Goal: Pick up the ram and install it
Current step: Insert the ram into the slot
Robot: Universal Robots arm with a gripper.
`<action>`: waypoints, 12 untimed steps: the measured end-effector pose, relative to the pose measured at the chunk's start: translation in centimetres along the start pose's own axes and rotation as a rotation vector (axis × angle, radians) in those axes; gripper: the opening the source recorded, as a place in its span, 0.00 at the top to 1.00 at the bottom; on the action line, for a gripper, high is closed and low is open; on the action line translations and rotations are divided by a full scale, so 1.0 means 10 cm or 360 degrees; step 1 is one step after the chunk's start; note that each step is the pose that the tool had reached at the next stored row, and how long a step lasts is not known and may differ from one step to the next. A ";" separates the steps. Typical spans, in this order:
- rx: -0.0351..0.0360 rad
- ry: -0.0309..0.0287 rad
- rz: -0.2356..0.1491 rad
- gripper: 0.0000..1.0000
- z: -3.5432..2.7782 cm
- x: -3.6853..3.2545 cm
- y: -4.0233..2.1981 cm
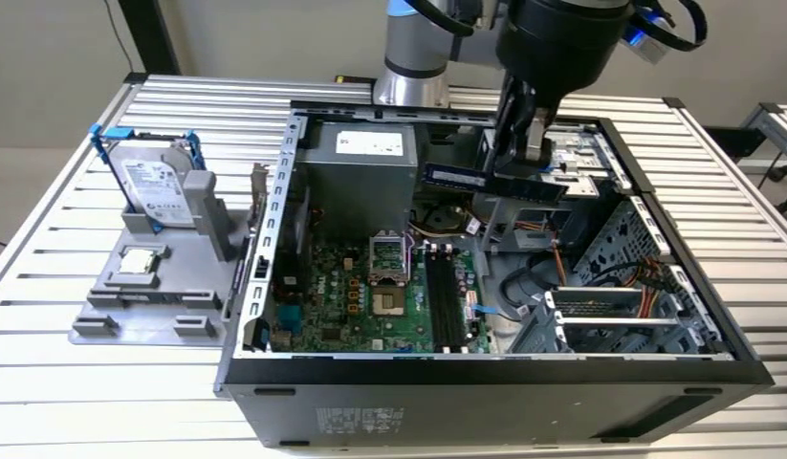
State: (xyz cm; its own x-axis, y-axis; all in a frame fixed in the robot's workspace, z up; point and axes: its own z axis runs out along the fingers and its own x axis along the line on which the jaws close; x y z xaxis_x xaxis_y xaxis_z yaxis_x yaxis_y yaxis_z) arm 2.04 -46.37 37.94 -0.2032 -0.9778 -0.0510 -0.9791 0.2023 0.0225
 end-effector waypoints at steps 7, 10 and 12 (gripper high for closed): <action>0.0008 -0.00032 0.0149 1.00 -0.003 0.046 -0.010; 0.0009 -0.00038 0.0176 1.00 -0.003 0.053 -0.011; 0.0010 -0.00043 0.0194 1.00 -0.003 0.057 -0.012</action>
State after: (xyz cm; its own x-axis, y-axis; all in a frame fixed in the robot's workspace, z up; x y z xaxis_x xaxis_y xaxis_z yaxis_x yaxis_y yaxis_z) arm 2.04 -46.95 37.94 -0.3205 -0.9459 -0.0510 -0.9472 0.3198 0.0225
